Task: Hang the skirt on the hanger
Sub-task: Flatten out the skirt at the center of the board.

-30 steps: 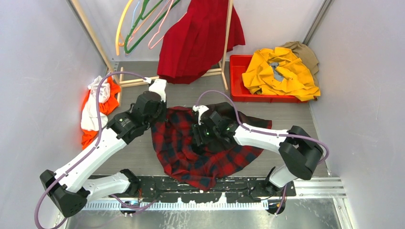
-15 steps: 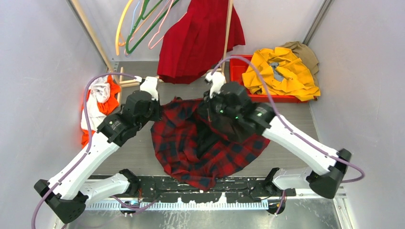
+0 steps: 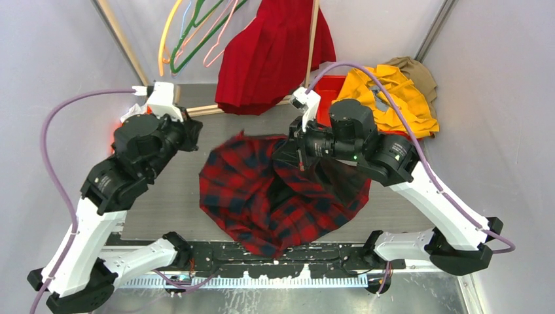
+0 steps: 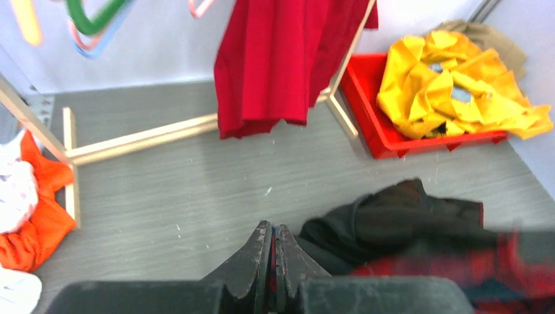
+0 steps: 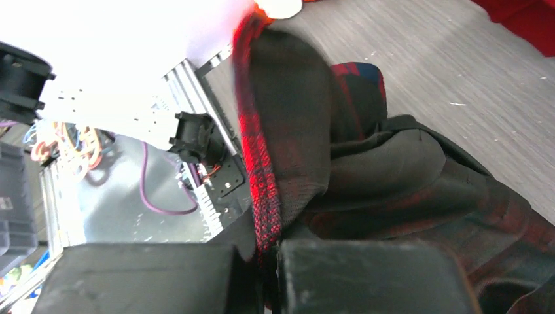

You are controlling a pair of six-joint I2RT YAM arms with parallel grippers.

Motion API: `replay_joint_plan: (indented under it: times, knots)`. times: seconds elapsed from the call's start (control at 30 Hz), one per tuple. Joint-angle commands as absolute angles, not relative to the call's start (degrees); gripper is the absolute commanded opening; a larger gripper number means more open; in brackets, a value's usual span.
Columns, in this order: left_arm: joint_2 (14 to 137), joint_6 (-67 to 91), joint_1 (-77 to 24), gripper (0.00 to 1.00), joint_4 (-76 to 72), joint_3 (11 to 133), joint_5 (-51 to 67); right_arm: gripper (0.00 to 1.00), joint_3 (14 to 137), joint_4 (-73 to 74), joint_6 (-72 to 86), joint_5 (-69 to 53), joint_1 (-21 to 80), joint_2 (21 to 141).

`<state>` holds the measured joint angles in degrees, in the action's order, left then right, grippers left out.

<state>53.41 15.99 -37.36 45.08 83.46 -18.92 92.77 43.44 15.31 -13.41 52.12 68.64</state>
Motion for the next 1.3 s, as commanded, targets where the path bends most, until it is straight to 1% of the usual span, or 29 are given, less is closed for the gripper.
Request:
replay_joint_plan:
  times: [0.0, 0.13, 0.23, 0.33, 0.4, 0.5, 0.63, 0.67, 0.73, 0.77, 0.8, 0.83, 0.87, 1.03, 1.1, 1.27]
  knots:
    - [53.0, 13.1, -37.0, 0.07, 47.0, 89.3, -22.5, 0.01, 97.9, 42.1, 16.4, -19.6, 52.8, 67.3]
    - [54.6, 11.8, -37.0, 0.08, 47.0, 91.1, -24.9, 0.01, 100.2, 45.3, 13.6, -14.8, 52.8, 67.6]
    - [56.2, 13.1, -37.0, 0.07, 48.5, 90.1, -21.6, 0.01, 99.7, 47.2, 12.1, -8.5, 51.0, 69.3]
    - [56.3, 16.2, -37.1, 0.05, 48.7, 86.6, -15.8, 0.01, 97.4, 46.3, 11.9, -8.8, 45.6, 72.5]
    - [55.2, 18.3, -37.2, 0.04, 47.9, 83.2, -12.7, 0.01, 95.3, 43.7, 12.3, -12.2, 40.9, 74.8]
    - [53.7, 19.4, -37.8, 0.04, 47.8, 78.6, -12.1, 0.01, 94.1, 38.3, 13.4, -16.6, 33.9, 78.8]
    - [52.4, 21.2, -39.9, 0.04, 48.7, 75.4, -10.9, 0.01, 97.4, 35.4, 12.9, -15.6, 28.1, 88.8]
    - [52.1, 21.7, -40.8, 0.04, 48.9, 74.8, -11.0, 0.06, 98.5, 35.3, 12.9, -14.1, 26.8, 91.4]
    - [51.7, 22.7, -42.9, 0.04, 49.2, 73.6, -11.1, 0.35, 100.4, 35.9, 12.8, -9.9, 24.4, 95.8]
    - [51.6, 23.3, -44.1, 0.04, 49.2, 72.9, -10.9, 0.41, 100.5, 35.6, 13.3, -6.2, 23.9, 97.0]
    - [51.7, 24.0, -45.7, 0.04, 49.4, 72.2, -11.1, 0.52, 100.5, 35.8, 13.4, -2.7, 23.7, 97.7]
    - [51.9, 24.6, -47.3, 0.04, 49.3, 71.3, -11.7, 0.6, 100.4, 36.5, 13.4, -0.6, 23.6, 97.7]
    - [52.1, 25.6, -49.3, 0.04, 49.2, 70.1, -12.6, 0.62, 99.9, 37.1, 13.4, 0.4, 23.6, 97.1]
    - [52.6, 29.6, -55.9, 0.04, 47.6, 64.0, -14.2, 0.63, 91.4, 40.8, 14.9, 2.8, 25.5, 87.9]
    - [53.7, 30.9, -58.8, 0.04, 45.1, 61.8, -14.2, 0.63, 86.3, 41.9, 15.9, 1.4, 27.0, 82.0]
    - [59.8, 33.5, -66.1, 0.05, 41.4, 58.6, -15.7, 0.6, 73.9, 42.9, 21.8, -3.6, 29.9, 71.5]
